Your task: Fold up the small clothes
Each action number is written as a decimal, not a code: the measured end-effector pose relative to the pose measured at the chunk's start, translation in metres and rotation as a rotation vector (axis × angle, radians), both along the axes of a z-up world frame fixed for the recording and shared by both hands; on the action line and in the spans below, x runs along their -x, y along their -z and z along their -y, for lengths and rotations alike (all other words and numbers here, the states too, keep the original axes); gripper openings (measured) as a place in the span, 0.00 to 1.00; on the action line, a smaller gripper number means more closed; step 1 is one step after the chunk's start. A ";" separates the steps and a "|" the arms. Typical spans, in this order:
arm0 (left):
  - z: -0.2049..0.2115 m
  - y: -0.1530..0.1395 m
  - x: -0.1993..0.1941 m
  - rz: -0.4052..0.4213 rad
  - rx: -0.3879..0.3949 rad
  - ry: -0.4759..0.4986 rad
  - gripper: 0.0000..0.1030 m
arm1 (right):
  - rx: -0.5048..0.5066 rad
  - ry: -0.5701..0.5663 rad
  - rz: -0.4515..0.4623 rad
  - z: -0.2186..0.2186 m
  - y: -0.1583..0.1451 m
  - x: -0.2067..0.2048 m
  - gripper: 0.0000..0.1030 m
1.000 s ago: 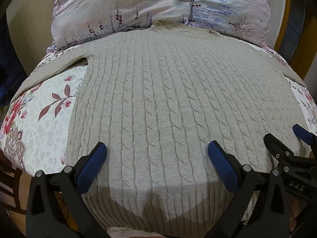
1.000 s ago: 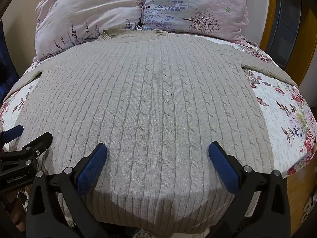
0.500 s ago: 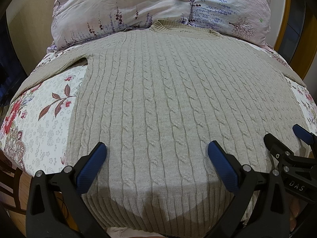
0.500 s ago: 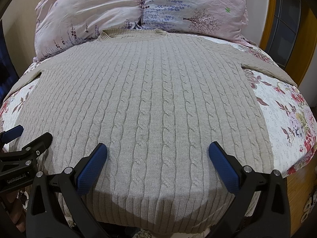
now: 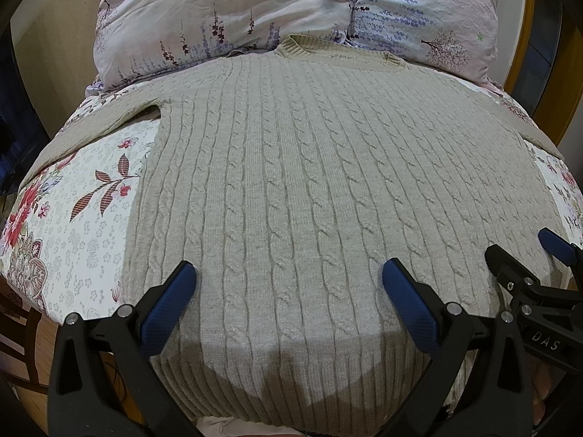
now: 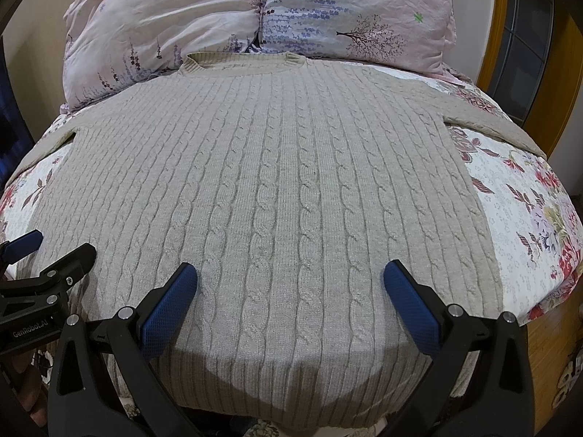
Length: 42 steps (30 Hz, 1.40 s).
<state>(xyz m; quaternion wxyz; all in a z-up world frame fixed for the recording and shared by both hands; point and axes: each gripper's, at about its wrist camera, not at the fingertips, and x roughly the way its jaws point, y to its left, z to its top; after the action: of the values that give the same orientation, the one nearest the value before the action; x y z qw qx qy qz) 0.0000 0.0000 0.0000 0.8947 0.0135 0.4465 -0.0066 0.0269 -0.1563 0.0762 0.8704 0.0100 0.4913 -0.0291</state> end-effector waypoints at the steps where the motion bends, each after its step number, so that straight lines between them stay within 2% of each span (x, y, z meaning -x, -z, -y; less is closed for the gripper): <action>1: 0.000 0.000 0.000 0.000 0.000 0.000 0.98 | 0.000 0.000 0.000 0.000 0.000 0.000 0.99; 32: 0.002 0.001 0.000 -0.013 0.000 0.005 0.98 | -0.002 -0.012 0.003 0.005 0.001 -0.004 0.99; 38: 0.001 0.000 -0.003 -0.041 -0.001 0.017 0.98 | -0.006 -0.049 0.033 0.003 0.001 0.000 0.99; 42: 0.001 -0.001 -0.009 -0.069 -0.004 0.021 0.98 | -0.014 -0.111 0.090 0.009 0.005 0.004 0.99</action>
<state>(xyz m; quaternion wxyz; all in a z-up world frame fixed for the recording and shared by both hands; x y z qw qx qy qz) 0.0091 -0.0010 0.0010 0.8786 0.0199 0.4769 -0.0156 0.0233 -0.1651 0.0717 0.8918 -0.0097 0.4517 0.0232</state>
